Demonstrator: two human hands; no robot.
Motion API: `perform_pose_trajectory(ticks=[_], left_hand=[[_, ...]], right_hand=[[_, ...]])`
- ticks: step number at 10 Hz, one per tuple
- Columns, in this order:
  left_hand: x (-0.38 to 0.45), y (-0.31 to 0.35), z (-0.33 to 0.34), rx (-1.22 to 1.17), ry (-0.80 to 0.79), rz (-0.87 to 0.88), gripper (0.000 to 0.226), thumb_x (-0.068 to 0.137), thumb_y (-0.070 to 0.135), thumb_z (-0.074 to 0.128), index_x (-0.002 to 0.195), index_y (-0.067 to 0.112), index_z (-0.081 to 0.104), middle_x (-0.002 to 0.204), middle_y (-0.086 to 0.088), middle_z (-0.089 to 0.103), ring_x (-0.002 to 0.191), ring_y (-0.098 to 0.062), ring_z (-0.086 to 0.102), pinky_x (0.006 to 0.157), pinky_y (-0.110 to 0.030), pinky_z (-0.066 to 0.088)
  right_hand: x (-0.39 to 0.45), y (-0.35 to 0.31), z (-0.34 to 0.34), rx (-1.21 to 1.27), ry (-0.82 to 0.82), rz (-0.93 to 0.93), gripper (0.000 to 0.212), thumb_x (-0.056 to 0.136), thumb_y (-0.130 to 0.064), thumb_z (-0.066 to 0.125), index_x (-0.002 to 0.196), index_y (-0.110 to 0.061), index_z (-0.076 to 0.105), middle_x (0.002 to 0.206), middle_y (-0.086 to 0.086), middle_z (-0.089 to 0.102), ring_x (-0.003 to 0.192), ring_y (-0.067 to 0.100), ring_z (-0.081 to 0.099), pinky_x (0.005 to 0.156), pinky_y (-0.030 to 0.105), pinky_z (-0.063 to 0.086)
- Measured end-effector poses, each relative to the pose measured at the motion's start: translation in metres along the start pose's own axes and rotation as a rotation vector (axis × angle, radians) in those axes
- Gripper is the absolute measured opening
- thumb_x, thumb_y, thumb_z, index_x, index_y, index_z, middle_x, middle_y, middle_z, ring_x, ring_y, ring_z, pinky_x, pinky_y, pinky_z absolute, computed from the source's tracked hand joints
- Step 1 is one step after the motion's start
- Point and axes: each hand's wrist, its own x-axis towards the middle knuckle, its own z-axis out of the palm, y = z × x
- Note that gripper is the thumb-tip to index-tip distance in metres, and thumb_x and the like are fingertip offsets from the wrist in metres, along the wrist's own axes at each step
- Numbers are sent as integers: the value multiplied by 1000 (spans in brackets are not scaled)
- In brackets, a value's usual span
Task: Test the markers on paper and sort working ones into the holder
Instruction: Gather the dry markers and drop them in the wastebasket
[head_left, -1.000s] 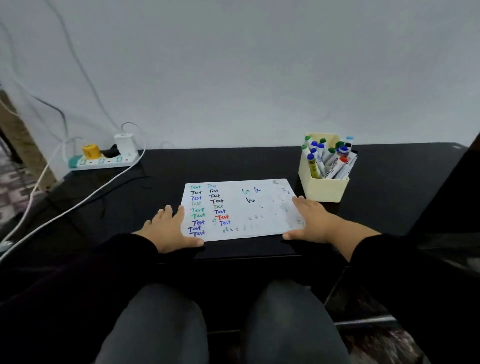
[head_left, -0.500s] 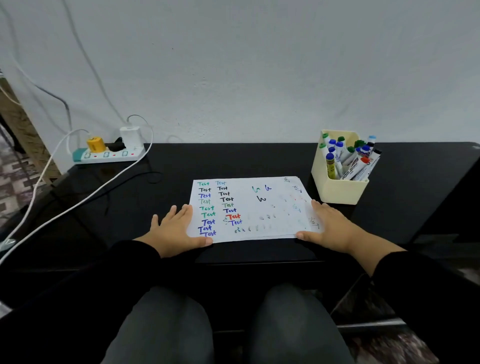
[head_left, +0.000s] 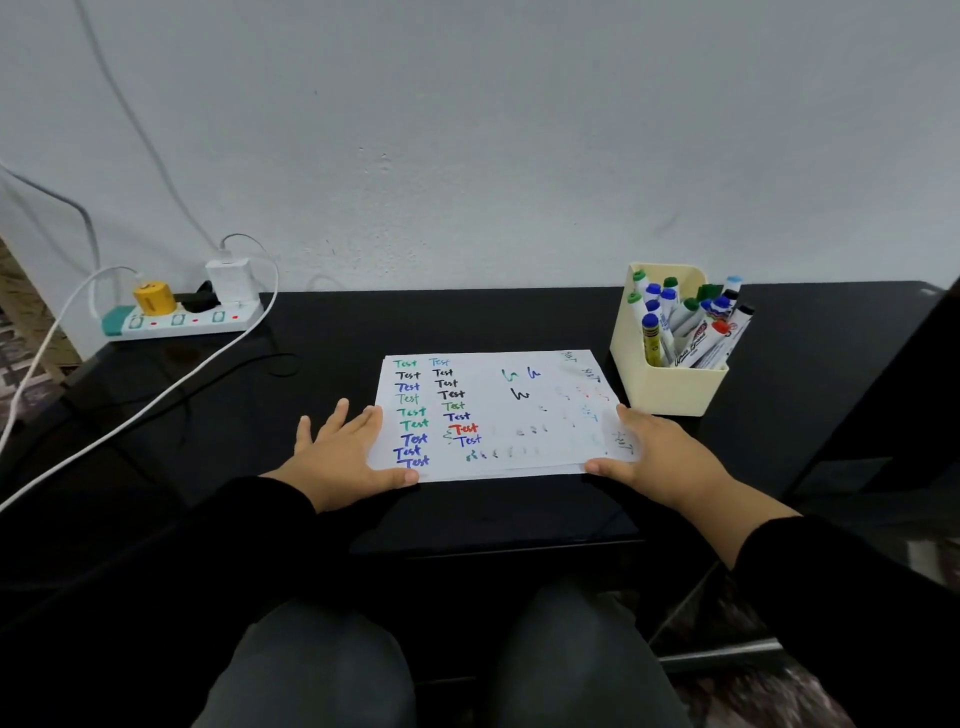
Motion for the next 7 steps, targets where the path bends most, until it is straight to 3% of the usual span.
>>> perform_pose_trajectory(ticks=[5, 6, 7], left_hand=[[1, 10, 2, -27, 11, -10, 99, 80, 74, 37, 150, 17, -7, 158, 5, -4, 144, -22, -15, 113, -52, -10], [-1, 8, 3, -49, 11, -28, 99, 81, 73, 36, 150, 17, -8, 158, 3, -5, 144, -21, -14, 114, -52, -8], [-3, 5, 6, -71, 11, -39, 99, 81, 73, 37, 150, 18, -8, 158, 3, -5, 144, -21, -12, 114, -52, -6]], right_hand=[[2, 6, -1, 63, -1, 9, 95, 80, -64, 57, 152, -17, 15, 157, -1, 21, 143, 20, 23, 112, 37, 28], [-1, 9, -1, 84, 22, 19, 90, 82, -61, 57, 151, -17, 20, 155, 0, 26, 140, 20, 27, 110, 38, 30], [-2, 14, -1, 179, 158, 50, 75, 83, -56, 59, 143, -17, 36, 146, 2, 38, 133, 21, 36, 104, 39, 37]])
